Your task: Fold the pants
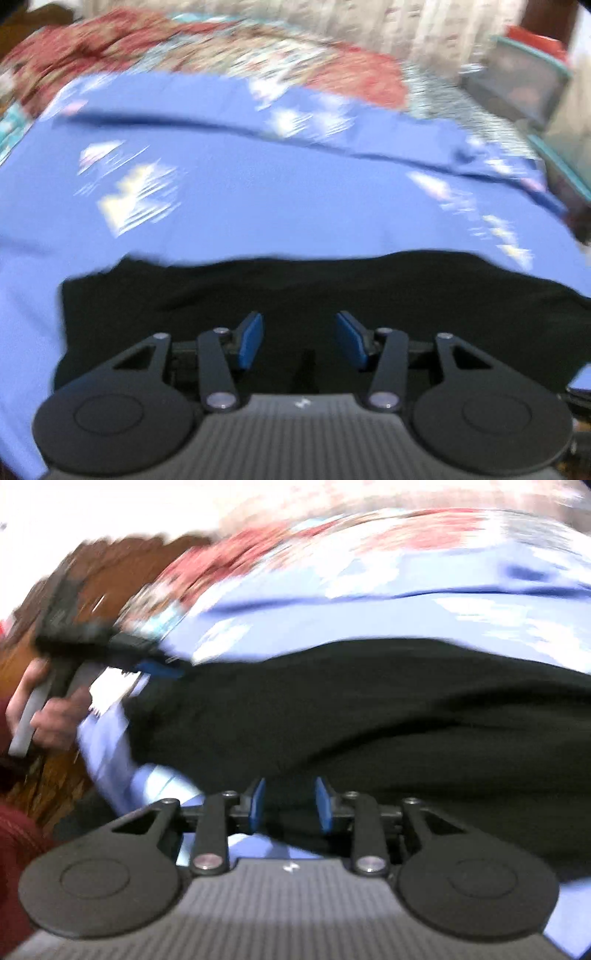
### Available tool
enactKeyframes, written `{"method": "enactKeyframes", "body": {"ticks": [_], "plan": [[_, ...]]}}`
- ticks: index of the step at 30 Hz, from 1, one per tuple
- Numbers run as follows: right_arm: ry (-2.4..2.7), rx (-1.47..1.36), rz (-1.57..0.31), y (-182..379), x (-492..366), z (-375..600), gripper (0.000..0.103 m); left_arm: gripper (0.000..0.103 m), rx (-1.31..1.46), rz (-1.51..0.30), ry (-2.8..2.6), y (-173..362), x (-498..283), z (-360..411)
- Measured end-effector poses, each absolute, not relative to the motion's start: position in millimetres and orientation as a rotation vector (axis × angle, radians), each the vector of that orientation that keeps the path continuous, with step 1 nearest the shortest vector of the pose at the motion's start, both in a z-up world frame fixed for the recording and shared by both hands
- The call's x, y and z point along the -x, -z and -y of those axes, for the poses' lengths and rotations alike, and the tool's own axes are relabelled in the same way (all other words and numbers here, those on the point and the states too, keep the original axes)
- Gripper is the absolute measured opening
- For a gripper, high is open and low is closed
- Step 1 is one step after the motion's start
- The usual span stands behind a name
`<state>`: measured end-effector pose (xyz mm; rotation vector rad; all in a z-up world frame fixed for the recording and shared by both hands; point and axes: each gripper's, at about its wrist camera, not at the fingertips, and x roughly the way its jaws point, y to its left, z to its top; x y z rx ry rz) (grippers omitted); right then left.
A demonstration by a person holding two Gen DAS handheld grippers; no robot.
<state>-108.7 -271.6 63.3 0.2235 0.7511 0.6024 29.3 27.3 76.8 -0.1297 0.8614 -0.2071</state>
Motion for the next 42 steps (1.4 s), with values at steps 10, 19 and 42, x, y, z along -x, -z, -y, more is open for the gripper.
{"method": "enactKeyframes", "body": {"ticks": [10,19,42], "plan": [[0.087,-0.783,-0.571,-41.4,169.2,477.0,0.055,0.046,-0.083,-0.957,0.541,-51.7,-26.8,118.3],[0.302,-1.193,-0.386,-6.0,163.9,568.5,0.064,0.047,-0.111,-1.072,0.544,-20.7,-21.9,136.5],[-0.041,-0.071,-0.443,-112.5,110.1,396.3,0.013,0.047,0.146,-1.035,0.405,-50.0,-34.0,75.7]]}}
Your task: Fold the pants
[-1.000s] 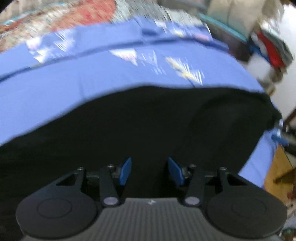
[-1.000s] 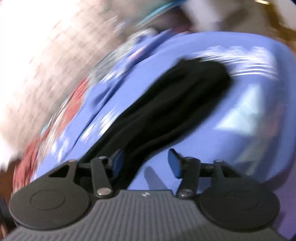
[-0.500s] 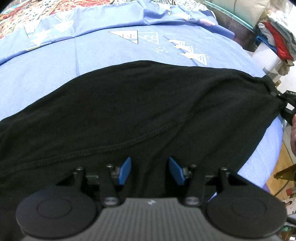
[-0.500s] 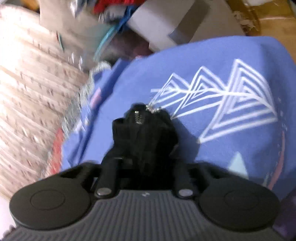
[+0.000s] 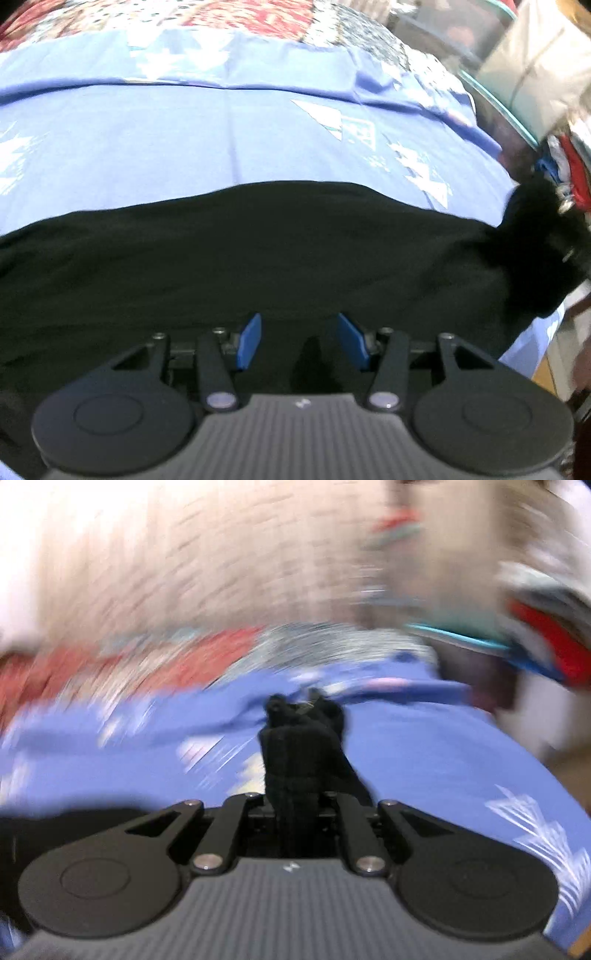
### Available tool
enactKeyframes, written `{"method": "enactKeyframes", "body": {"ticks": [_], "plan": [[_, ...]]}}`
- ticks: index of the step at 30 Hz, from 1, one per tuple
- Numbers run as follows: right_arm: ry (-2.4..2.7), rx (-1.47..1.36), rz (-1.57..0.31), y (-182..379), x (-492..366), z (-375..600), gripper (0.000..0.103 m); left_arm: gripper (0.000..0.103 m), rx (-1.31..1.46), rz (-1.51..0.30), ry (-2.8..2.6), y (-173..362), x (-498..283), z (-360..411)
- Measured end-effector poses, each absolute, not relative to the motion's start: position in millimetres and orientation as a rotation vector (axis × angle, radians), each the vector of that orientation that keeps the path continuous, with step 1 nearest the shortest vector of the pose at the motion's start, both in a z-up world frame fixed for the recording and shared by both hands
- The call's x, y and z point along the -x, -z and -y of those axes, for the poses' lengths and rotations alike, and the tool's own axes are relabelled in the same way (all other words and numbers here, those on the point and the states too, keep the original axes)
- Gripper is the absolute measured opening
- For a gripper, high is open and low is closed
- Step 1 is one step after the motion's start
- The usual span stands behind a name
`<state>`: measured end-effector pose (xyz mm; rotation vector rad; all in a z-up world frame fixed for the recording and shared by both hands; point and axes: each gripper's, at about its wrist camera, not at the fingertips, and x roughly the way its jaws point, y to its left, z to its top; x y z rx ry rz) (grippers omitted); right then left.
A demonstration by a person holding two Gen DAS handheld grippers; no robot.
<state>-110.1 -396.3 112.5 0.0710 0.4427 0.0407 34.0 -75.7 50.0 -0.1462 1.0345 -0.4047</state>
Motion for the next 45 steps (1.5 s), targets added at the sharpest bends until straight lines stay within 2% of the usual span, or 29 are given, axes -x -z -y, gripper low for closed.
{"method": "enactKeyframes", "body": {"ticks": [2,4,5,7,9,11,12,17,19,21,24,29,31,34,35,36,37,38,40,42,44,45], "plan": [[-0.147,0.016,-0.522,-92.1,105.9,362.9,0.015,0.047,0.161,-1.032,0.387,-50.3,-30.9,63.1],[-0.225,0.095,-0.628,-64.6,103.5,333.6,0.024,0.048,0.175,-1.03,0.365,-51.1,-25.8,47.4],[-0.246,0.149,-0.678,-51.0,102.3,321.4,0.035,0.048,0.184,-1.027,0.35,-51.7,-22.4,38.0],[-0.225,0.265,-0.652,-44.6,109.7,303.6,0.045,0.049,0.21,-1.014,0.322,-54.5,-15.2,17.2],[-0.262,0.274,-0.661,-55.6,112.4,301.4,0.066,0.051,0.25,-0.996,0.287,-57.4,-6.0,-6.0],[-0.34,0.209,-0.635,-74.5,121.8,307.2,0.077,0.051,0.293,-0.97,0.251,-61.9,4.2,-31.1],[-0.365,0.196,-0.61,-80.9,126.4,307.5,0.078,0.052,0.317,-0.954,0.23,-64.1,9.9,-43.5],[-0.399,-0.028,-0.584,-94.7,119.7,323.3,0.076,0.058,0.409,-0.88,0.075,-73.3,38.7,-111.3],[-0.344,-0.124,-0.702,-76.1,103.1,324.4,0.074,0.061,0.445,-0.873,0.022,-71.6,44.9,-132.0],[-0.243,-0.099,-0.859,-52.0,82.5,319.9,0.073,0.068,0.495,-0.874,-0.013,-66.7,48.6,-150.6],[-0.235,-0.051,-0.804,-69.4,83.4,310.1,0.071,0.081,0.58,-0.858,-0.028,-58.8,52.8,-170.4],[-0.248,-0.113,-0.641,-107.1,88.7,299.4,0.07,0.091,0.69,-0.873,-0.002,-34.9,44.1,-188.3],[-0.321,-0.146,-0.637,-117.3,79.4,282.2,0.065,0.095,0.728,-0.881,0.002,-24.4,40.7,-194.1],[-0.488,-0.227,-0.723,-112.7,56.9,240.1,0.036,0.1,0.797,-0.89,0.011,-9.1,30.4,-200.6],[-0.543,-0.249,-0.77,-106.4,44.6,223.6,0.021,0.101,0.815,-0.886,0.015,-6.2,29.5,-201.8],[-0.6,-0.264,-0.815,-99.5,37.3,204.3,0.016,0.101,0.831,-0.878,0.021,-3.6,27.2,-203.4],[-0.655,-0.266,-0.852,-92.6,31.6,183.6,0.015,0.101,0.842,-0.871,0.026,-1.6,24.5,-204.5],[-0.711,-0.251,-0.879,-86.9,26.6,161.2,0.015,0.101,0.844,-0.866,0.03,-0.9,22.6,-204.9],[-0.791,-0.2,-0.919,-79.7,23.0,121.9,0.015,0.093,0.822,-0.86,0.03,-0.9,15.9,-202.0],[-0.821,-0.194,-1.0,-66.8,5.1,89.0,0.015,0.063,0.775,-0.863,-0.007,-0.3,8.6,-198.6],[-0.803,-0.224,-1.129,-42.7,-14.9,62.4,0.012,0.051,0.759,-0.861,-0.016,1.5,4.3,-198.1],[-0.796,-0.268,-1.184,-27.8,-26.2,54.0,0.006,0.046,0.758,-0.857,-0.018,-0.8,5.7,-198.6]]}}
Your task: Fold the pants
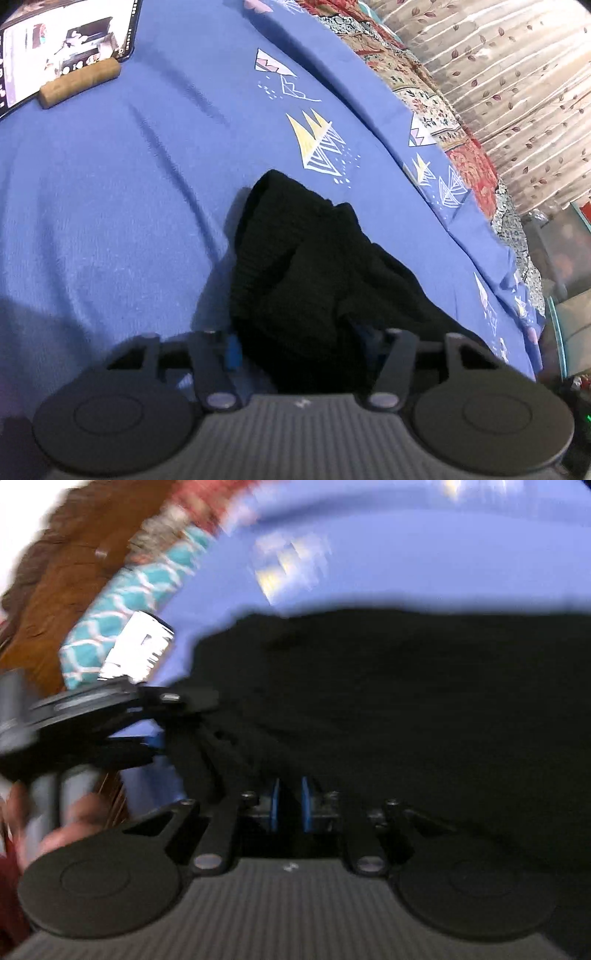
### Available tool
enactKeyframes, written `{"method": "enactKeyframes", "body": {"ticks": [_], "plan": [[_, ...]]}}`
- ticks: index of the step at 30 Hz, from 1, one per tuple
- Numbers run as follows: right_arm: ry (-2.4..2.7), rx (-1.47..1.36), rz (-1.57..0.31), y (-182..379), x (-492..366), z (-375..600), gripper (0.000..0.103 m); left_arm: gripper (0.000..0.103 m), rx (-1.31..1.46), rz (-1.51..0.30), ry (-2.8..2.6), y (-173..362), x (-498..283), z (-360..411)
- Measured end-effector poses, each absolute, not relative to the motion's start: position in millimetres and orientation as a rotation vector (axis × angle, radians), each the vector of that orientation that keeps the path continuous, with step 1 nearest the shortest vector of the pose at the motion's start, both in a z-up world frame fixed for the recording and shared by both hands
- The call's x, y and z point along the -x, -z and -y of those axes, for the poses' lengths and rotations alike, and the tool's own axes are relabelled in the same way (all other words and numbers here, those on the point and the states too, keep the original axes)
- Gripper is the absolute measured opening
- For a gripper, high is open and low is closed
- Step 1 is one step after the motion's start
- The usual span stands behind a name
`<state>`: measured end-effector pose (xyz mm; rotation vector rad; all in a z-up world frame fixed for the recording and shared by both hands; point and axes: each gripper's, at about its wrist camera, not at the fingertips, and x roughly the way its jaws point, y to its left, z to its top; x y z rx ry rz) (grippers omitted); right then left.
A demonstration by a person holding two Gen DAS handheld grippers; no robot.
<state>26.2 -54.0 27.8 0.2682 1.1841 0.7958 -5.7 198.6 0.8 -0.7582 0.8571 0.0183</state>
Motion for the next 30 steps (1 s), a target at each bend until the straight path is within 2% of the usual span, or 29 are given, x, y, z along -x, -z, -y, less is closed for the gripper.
{"method": "enactKeyframes", "body": {"ticks": [4,7,9,13,16,17,19,21,25,27,30], "plan": [[-0.752,-0.519,-1.289,-6.9,-48.8,60.8,0.004,0.04,0.688,-0.805,0.01,-18.6,8.7,-185.8],[-0.771,-0.543,-1.265,-8.7,-40.6,69.4,0.004,0.04,0.57,-0.739,0.099,-44.2,8.3,-154.1],[-0.758,-0.626,-1.256,-7.6,-38.0,82.8,0.008,0.032,0.439,-0.685,0.2,-65.9,9.4,-119.1],[-0.685,-0.759,-1.154,-13.8,-22.3,133.0,0.012,0.029,0.244,-0.645,0.38,-85.1,14.3,-53.4],[-0.563,-0.84,-1.071,-18.6,-16.2,183.7,0.015,0.032,0.124,-0.688,0.462,-76.3,16.2,-10.3],[-0.522,-0.87,-1.052,-17.5,-13.5,198.2,0.016,0.037,0.086,-0.705,0.476,-72.0,17.7,1.1],[-0.46,-0.935,-1.012,-15.7,-6.8,225.0,0.022,0.042,0.05,-0.739,0.527,-66.6,22.7,13.8],[-0.434,-0.996,-0.98,-14.7,-2.3,240.0,0.044,0.051,0.022,-0.727,0.555,-68.0,32.5,14.9],[-0.486,-0.996,-0.975,-21.8,-8.6,230.2,0.066,0.055,0.069,-0.699,0.526,-79.2,47.0,-15.4],[-0.534,-0.933,-0.983,-32.2,-15.5,210.0,0.083,0.062,0.136,-0.672,0.467,-88.3,50.6,-40.7],[-0.607,-0.832,-0.979,-48.8,-24.6,173.9,0.088,0.065,0.273,-0.66,0.324,-92.0,52.1,-89.8]]}}
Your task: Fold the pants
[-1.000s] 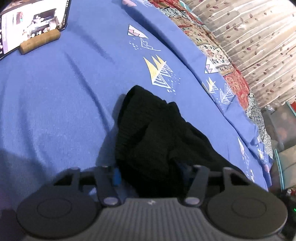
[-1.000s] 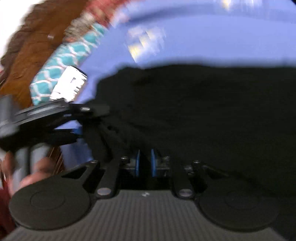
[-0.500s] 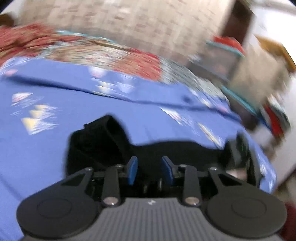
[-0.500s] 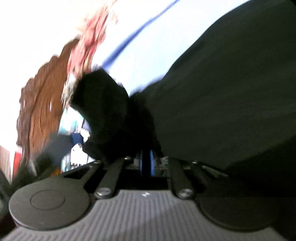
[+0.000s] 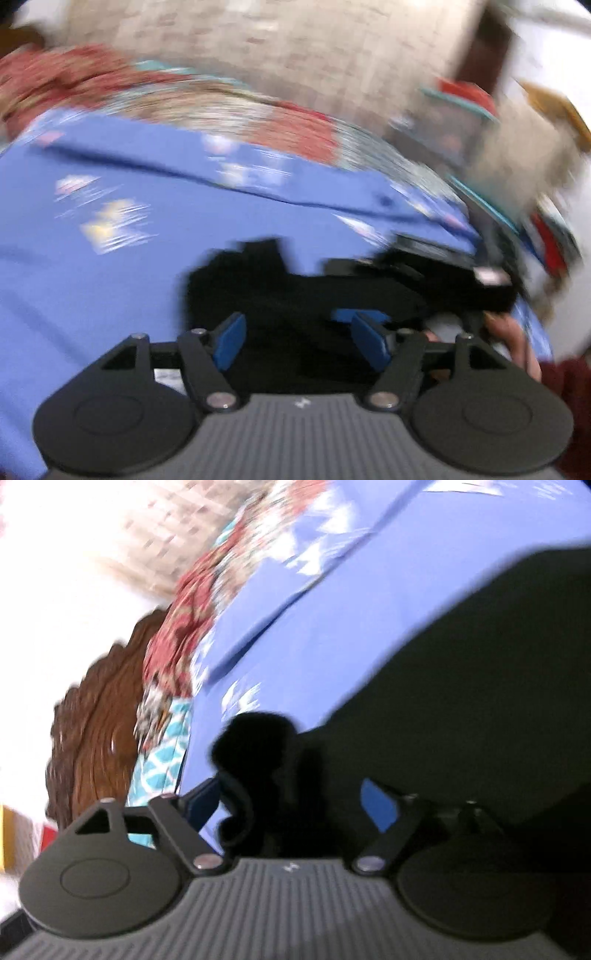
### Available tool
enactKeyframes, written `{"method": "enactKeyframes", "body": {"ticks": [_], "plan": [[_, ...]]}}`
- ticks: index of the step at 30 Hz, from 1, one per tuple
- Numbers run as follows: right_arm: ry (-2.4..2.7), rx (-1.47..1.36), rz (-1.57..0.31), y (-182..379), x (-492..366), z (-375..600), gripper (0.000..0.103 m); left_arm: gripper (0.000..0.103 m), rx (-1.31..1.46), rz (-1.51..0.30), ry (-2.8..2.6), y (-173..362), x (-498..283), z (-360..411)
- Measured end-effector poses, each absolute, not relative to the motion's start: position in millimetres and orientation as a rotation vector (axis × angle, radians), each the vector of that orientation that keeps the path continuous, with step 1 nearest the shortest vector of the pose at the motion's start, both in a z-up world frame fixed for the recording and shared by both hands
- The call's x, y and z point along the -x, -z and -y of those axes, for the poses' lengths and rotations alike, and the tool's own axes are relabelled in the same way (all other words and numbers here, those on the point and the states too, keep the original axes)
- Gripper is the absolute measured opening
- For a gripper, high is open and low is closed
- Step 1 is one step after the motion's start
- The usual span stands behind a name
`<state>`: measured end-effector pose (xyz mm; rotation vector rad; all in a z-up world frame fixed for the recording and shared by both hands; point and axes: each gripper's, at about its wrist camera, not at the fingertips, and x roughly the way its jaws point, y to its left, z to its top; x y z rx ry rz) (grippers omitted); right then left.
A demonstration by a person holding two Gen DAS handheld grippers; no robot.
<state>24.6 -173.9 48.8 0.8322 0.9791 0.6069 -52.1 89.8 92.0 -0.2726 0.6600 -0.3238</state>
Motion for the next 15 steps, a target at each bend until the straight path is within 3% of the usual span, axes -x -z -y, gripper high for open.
{"method": "enactKeyframes", "body": {"ticks": [5,8,9,15], "plan": [[-0.644,-0.662,-1.075,-45.5,-43.8,127.7,0.086,0.062,0.455,-0.698,0.16,-79.2,51.4,-151.9],[-0.625,-0.556,-1.141,-32.6,-42.0,113.1,0.027,0.062,0.514,-0.709,0.142,-72.7,48.6,-161.0],[-0.625,-0.56,-1.136,-35.7,-35.9,122.6,0.022,0.062,0.516,-0.713,0.142,-70.9,47.1,-159.9],[-0.622,-0.509,-0.89,-86.5,7.6,170.1,0.021,0.062,0.491,-0.736,0.226,-67.7,37.2,-143.4]]}}
